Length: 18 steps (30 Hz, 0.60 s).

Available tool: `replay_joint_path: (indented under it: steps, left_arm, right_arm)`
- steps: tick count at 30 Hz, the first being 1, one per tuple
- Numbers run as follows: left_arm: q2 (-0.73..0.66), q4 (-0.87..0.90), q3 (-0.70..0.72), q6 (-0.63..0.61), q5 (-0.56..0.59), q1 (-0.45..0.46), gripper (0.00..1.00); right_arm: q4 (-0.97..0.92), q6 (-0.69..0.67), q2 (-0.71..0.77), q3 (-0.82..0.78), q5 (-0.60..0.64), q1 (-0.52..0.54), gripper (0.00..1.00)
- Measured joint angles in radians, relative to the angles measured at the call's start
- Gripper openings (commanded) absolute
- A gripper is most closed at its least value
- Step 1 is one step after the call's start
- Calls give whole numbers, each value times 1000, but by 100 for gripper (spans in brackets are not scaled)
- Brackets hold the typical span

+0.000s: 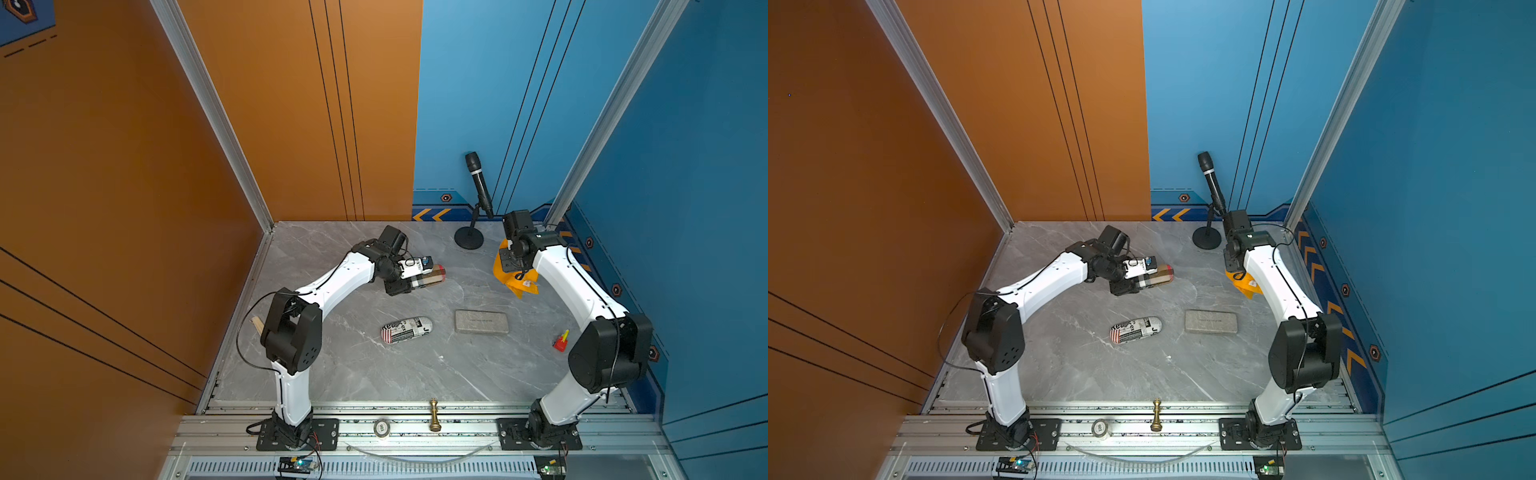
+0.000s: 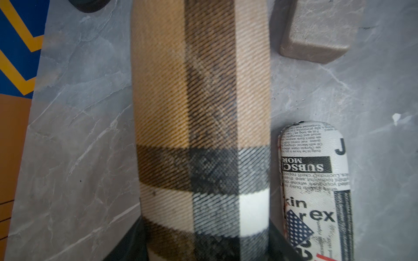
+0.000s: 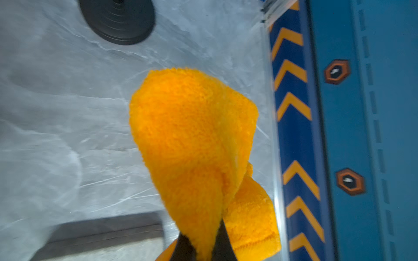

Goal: Wipe the eyeglass case
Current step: Place the cleaning item at the center of the board.

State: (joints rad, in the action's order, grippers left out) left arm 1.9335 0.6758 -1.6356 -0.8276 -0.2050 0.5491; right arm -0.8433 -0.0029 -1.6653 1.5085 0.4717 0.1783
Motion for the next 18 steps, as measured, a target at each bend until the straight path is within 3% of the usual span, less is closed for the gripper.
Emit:
replay_joint_path:
  steps: [3, 9, 18]
  left_arm:
    - [61, 2, -48, -27, 0, 1, 35]
    - [127, 2, -93, -61, -10, 3, 35]
    - [219, 2, -117, -87, -29, -4, 36]
  right_arm:
    - [15, -50, -5, -30, 137, 16, 0]
    - [52, -87, -33, -57, 242, -13, 0]
    - [58, -49, -300, -80, 152, -13, 0]
